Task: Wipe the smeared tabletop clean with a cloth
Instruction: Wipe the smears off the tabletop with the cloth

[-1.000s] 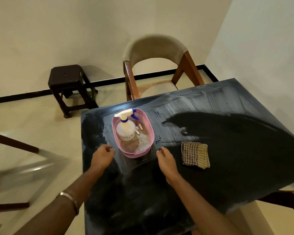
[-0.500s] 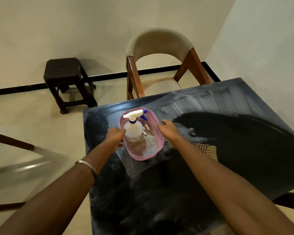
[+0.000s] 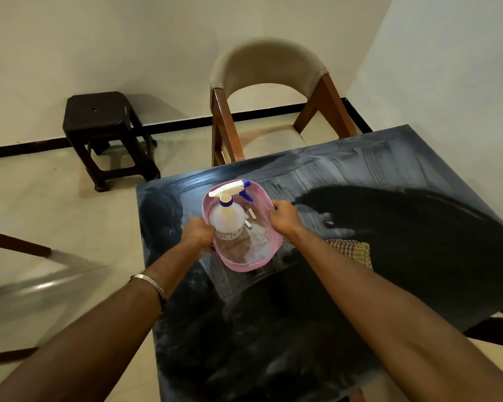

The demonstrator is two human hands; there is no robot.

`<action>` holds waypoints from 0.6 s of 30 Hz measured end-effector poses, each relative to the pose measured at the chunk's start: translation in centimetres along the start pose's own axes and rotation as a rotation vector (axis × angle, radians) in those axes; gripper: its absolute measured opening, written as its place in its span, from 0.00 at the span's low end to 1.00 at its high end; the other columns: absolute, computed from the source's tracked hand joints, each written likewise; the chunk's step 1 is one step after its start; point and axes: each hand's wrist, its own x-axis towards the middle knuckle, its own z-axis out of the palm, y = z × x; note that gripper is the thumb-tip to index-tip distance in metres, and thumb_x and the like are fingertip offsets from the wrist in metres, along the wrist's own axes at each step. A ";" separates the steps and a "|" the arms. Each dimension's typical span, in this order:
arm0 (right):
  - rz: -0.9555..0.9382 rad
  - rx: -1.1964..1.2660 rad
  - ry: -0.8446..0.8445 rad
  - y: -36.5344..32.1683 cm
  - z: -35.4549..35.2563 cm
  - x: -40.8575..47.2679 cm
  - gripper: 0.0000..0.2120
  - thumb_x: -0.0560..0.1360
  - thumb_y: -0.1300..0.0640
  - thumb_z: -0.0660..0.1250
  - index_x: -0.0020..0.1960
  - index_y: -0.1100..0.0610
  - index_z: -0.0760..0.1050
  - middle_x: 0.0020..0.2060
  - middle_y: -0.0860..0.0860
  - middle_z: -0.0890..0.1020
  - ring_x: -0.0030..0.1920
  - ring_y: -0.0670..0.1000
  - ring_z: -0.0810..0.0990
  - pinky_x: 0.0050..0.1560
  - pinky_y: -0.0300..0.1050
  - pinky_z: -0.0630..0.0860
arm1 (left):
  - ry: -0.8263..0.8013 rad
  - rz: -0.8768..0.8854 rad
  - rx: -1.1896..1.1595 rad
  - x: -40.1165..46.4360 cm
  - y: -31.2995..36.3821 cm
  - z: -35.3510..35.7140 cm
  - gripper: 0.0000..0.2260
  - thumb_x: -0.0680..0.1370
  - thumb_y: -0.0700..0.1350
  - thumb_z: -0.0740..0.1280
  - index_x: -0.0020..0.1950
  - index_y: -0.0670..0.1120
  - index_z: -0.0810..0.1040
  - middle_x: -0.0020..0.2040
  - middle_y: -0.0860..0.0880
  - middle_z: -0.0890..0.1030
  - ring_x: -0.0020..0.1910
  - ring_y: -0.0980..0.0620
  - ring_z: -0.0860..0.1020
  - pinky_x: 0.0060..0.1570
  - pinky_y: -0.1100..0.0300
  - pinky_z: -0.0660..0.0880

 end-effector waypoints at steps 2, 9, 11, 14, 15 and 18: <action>-0.015 -0.007 0.021 -0.2 -0.4 -0.3 0.11 0.80 0.57 0.62 0.41 0.52 0.79 0.34 0.49 0.81 0.35 0.46 0.80 0.29 0.37 0.71 | -0.001 0.014 -0.001 -0.3 0.1 0.0 0.10 0.79 0.41 0.66 0.59 0.38 0.76 0.55 0.38 0.81 0.48 0.40 0.83 0.45 0.45 0.82; -0.024 0.000 0.084 -0.1 -2.9 -2.3 0.12 0.81 0.58 0.62 0.40 0.52 0.78 0.32 0.48 0.79 0.31 0.44 0.77 0.23 0.32 0.68 | -0.013 0.072 0.007 -1.9 1.4 0.7 0.08 0.79 0.41 0.66 0.57 0.39 0.76 0.52 0.39 0.82 0.45 0.42 0.84 0.41 0.47 0.83; -0.019 0.010 0.108 0.1 -3.8 -3.1 0.11 0.80 0.57 0.62 0.40 0.53 0.79 0.33 0.48 0.79 0.32 0.44 0.76 0.25 0.34 0.69 | -0.030 0.084 0.015 -2.5 1.9 1.0 0.08 0.79 0.41 0.66 0.57 0.39 0.76 0.53 0.39 0.82 0.46 0.42 0.84 0.38 0.49 0.83; 0.010 0.000 0.139 0.6 -5.3 -4.3 0.12 0.80 0.57 0.62 0.39 0.53 0.79 0.34 0.49 0.80 0.34 0.46 0.77 0.31 0.39 0.71 | -0.080 0.083 0.024 -3.6 2.8 1.8 0.10 0.79 0.40 0.66 0.59 0.39 0.75 0.55 0.38 0.81 0.49 0.41 0.83 0.40 0.45 0.83; 0.025 0.005 0.152 0.8 -5.9 -4.7 0.12 0.80 0.58 0.62 0.40 0.54 0.79 0.36 0.50 0.80 0.35 0.47 0.78 0.32 0.40 0.71 | -0.099 0.090 0.033 -4.0 3.1 2.2 0.10 0.80 0.39 0.66 0.60 0.38 0.75 0.56 0.38 0.81 0.49 0.40 0.83 0.42 0.44 0.83; 0.065 0.019 0.195 1.9 -7.5 -6.1 0.12 0.80 0.60 0.60 0.43 0.59 0.81 0.38 0.53 0.81 0.36 0.49 0.78 0.34 0.43 0.73 | -0.140 0.112 0.058 -5.1 4.0 3.6 0.11 0.79 0.39 0.66 0.61 0.38 0.75 0.56 0.38 0.80 0.49 0.40 0.83 0.43 0.43 0.82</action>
